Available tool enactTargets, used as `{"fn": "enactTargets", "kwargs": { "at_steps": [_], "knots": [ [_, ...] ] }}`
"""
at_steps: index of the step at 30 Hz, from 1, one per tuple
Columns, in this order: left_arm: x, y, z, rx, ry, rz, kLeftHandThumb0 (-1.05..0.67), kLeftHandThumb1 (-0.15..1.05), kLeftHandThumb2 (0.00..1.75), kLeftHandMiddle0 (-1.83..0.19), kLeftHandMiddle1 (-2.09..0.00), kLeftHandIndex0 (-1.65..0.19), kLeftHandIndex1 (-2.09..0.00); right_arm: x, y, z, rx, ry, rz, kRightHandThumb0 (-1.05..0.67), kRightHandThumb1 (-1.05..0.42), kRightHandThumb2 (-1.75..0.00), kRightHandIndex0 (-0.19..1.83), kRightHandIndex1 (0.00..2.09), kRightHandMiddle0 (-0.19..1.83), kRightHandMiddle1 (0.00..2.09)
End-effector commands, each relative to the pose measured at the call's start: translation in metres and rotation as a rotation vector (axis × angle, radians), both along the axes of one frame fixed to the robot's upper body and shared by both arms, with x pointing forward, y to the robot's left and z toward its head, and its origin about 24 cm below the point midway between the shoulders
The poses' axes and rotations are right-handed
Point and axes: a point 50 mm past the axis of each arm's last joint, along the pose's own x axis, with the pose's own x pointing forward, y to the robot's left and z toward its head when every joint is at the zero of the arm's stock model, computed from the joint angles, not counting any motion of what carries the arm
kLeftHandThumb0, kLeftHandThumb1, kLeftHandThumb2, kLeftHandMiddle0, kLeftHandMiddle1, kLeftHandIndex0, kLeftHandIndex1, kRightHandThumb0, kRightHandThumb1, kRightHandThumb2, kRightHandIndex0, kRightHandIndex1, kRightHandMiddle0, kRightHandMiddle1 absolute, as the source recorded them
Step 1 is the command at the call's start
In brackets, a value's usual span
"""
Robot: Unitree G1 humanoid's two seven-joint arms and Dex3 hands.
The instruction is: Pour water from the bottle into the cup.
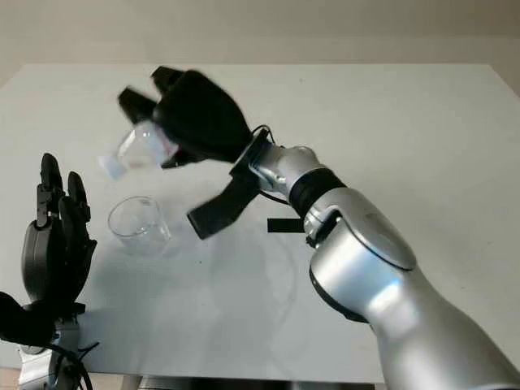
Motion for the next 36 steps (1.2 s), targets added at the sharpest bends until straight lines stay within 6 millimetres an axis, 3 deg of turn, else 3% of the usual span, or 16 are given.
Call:
{"fn": "enactTargets", "kwargs": {
  "at_steps": [1, 5, 10, 14, 19, 22, 26, 36],
  "knots": [
    [-0.005, -0.007, -0.020, -0.054, 0.073, -0.007, -0.70, 1.05, 0.72, 0.19, 0.00, 0.19, 0.00, 0.005, -0.016, -0.002, 0.118, 0.106, -0.027, -0.40, -1.05, -0.27, 1.18, 2.09, 0.92, 2.09],
    [-0.006, -0.008, -0.020, -0.051, 0.074, -0.008, -0.70, 1.05, 0.71, 0.19, 0.00, 0.19, 0.00, 0.011, -0.034, -0.005, 0.357, 0.368, 0.007, -0.37, -1.05, -0.33, 1.21, 2.09, 0.89, 2.09],
    [-0.007, -0.008, -0.020, -0.058, 0.070, -0.009, -0.70, 1.05, 0.71, 0.19, 0.00, 0.19, 0.00, 0.018, -0.062, -0.009, 0.650, 0.584, 0.053, -0.38, -1.05, -0.38, 1.10, 2.09, 0.86, 2.09],
    [-0.009, -0.007, -0.020, -0.053, 0.073, -0.011, -0.71, 1.05, 0.72, 0.19, 0.00, 0.19, 0.00, 0.018, -0.085, -0.025, 0.909, 0.798, 0.141, -0.37, -1.05, -0.44, 1.19, 2.09, 0.88, 2.09],
    [-0.011, -0.005, -0.021, -0.062, 0.071, -0.014, -0.71, 1.05, 0.71, 0.19, 0.00, 0.19, 0.00, 0.002, -0.103, -0.046, 0.973, 0.951, 0.227, -0.42, -1.05, -0.49, 1.18, 2.09, 0.91, 2.09],
    [-0.012, -0.005, -0.021, -0.060, 0.074, -0.016, -0.71, 1.05, 0.71, 0.19, 0.00, 0.19, 0.00, -0.019, -0.117, -0.064, 1.058, 1.065, 0.281, -0.43, -1.05, -0.50, 1.10, 2.09, 0.90, 2.09],
    [-0.013, -0.004, -0.021, -0.062, 0.075, -0.015, -0.71, 1.05, 0.72, 0.19, 0.00, 0.19, 0.00, -0.037, -0.123, -0.075, 1.099, 1.094, 0.254, -0.43, -1.05, -0.47, 0.99, 2.09, 0.69, 2.09],
    [-0.014, -0.003, -0.022, -0.066, 0.087, -0.022, -0.73, 1.05, 0.71, 0.19, 0.00, 0.19, 0.00, -0.065, -0.131, -0.092, 0.919, 1.049, 0.110, -0.46, -1.05, -0.44, 0.92, 2.09, 0.57, 2.09]
  ]
}}
